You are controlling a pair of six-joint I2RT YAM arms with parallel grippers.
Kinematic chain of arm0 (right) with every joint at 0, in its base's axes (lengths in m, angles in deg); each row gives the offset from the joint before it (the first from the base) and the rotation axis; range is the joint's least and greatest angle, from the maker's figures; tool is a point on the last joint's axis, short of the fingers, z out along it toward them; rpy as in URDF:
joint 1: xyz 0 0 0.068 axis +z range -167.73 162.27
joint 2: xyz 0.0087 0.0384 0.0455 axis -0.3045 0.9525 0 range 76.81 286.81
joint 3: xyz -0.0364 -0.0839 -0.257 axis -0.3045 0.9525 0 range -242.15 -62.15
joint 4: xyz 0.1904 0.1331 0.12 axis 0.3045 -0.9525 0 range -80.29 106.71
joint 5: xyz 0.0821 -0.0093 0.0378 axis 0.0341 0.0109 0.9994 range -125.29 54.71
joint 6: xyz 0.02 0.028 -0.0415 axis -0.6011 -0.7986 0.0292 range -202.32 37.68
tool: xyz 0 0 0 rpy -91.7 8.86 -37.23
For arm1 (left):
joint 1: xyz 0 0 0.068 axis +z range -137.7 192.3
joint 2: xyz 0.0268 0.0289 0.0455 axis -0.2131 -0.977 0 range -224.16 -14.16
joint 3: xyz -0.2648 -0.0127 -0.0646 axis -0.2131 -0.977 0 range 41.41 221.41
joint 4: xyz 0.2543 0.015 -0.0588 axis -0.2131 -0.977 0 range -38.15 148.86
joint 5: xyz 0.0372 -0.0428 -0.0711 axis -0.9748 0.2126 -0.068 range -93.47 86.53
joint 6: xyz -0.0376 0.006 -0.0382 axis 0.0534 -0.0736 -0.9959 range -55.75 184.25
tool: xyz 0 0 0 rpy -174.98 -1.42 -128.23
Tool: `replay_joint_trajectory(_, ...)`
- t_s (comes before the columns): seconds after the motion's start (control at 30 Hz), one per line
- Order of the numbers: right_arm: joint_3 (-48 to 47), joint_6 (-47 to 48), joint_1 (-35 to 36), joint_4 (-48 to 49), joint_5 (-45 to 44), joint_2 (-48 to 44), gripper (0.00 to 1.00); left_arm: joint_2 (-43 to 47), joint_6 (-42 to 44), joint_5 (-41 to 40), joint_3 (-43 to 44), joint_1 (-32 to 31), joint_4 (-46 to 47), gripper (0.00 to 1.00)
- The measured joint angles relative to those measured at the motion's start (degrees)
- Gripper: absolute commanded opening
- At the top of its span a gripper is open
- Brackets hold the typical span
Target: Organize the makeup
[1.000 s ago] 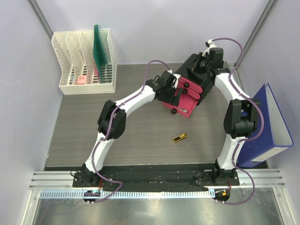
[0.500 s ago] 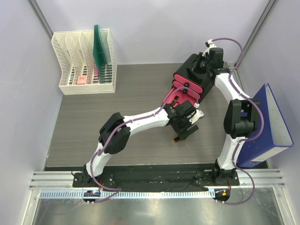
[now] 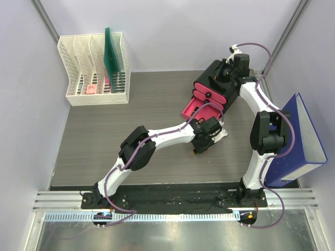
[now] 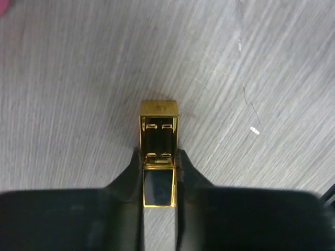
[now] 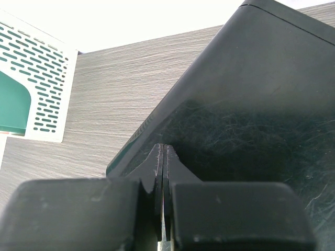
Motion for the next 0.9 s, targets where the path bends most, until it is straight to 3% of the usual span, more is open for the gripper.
replay_joint_trajectory(0.37,0.07,0.0,0.02,0.07,0.0,-0.07,0.01,-0.02,0.13,-5.6,0.48,-0.22,0.11,0.0)
replay_joint_trajectory(0.53,0.07,0.02,0.02,0.07,0.0,-0.07,0.01,-0.09,-0.57,-11.04,6.34,0.92,-0.76,0.0)
replay_joint_trajectory(0.9,0.07,0.02,0.02,0.07,0.0,-0.04,0.01,-0.09,-8.24,-9.9,13.92,11.67,2.45,0.0)
